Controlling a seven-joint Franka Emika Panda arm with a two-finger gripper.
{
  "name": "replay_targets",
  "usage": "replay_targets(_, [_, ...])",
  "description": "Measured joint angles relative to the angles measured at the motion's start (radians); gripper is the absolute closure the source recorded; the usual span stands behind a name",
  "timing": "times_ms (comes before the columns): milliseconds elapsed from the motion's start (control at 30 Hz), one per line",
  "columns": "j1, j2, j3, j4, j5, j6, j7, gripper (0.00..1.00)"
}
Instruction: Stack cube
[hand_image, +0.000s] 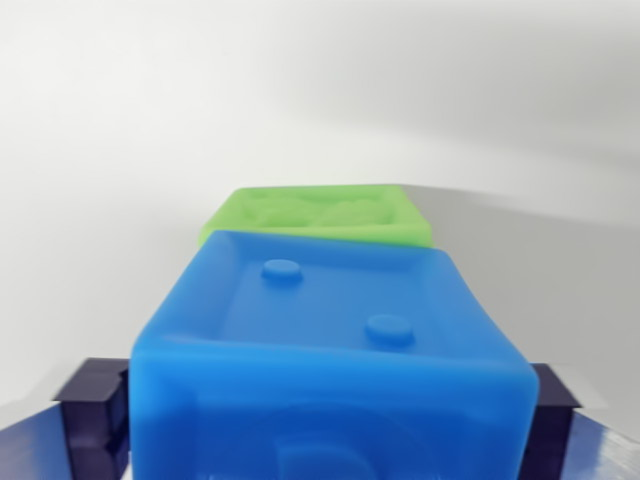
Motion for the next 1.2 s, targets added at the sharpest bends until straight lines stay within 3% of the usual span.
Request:
replay_targets(733, [0.000,-0.003,0.000,0.000,0.000,-0.003,0.000,0.00])
replay_targets(1200, [0.007,-0.087,-0.010,-0.009,-0.015,-0.074,0.010,0.00])
